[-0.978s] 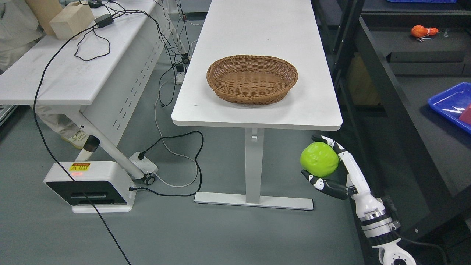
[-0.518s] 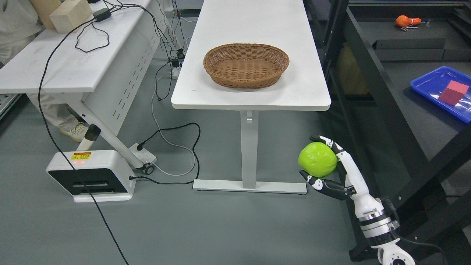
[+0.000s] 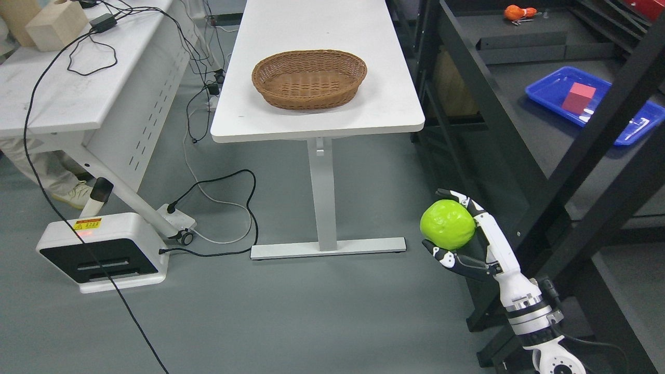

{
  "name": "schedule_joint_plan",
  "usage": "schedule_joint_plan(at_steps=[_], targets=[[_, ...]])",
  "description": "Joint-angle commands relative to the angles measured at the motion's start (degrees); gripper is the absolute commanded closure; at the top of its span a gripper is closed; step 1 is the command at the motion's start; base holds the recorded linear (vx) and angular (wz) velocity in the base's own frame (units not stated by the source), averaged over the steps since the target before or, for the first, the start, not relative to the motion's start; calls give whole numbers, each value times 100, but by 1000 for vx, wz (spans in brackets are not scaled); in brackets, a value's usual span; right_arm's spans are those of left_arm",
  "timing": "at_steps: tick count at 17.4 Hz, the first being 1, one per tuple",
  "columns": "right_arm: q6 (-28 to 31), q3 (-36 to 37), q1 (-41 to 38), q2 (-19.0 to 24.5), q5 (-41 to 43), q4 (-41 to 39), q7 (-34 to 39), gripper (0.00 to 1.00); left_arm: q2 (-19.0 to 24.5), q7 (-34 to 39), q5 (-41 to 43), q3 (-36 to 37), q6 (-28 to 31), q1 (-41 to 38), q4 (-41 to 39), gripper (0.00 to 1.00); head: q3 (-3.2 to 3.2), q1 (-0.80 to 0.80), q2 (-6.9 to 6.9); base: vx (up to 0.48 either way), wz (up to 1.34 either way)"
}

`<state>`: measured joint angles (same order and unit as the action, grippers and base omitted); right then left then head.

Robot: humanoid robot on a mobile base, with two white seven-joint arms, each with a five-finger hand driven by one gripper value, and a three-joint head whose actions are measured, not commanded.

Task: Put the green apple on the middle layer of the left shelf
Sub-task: 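Carry the held green apple while turning toward the black shelf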

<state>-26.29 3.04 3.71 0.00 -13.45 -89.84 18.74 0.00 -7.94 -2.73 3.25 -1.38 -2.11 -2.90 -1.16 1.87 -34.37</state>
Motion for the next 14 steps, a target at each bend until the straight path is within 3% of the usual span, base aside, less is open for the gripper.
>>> schedule_joint_plan(at_steps=[1, 14], targets=[[-7, -5, -2, -100, 0, 2, 7, 96, 100, 3, 0, 1, -11, 0, 0, 0, 0, 0, 0, -99, -305], [-7, -5, -11, -100, 0, -7, -2, 96, 100, -5, 0, 1, -11, 0, 0, 0, 0, 0, 0, -63, -323]])
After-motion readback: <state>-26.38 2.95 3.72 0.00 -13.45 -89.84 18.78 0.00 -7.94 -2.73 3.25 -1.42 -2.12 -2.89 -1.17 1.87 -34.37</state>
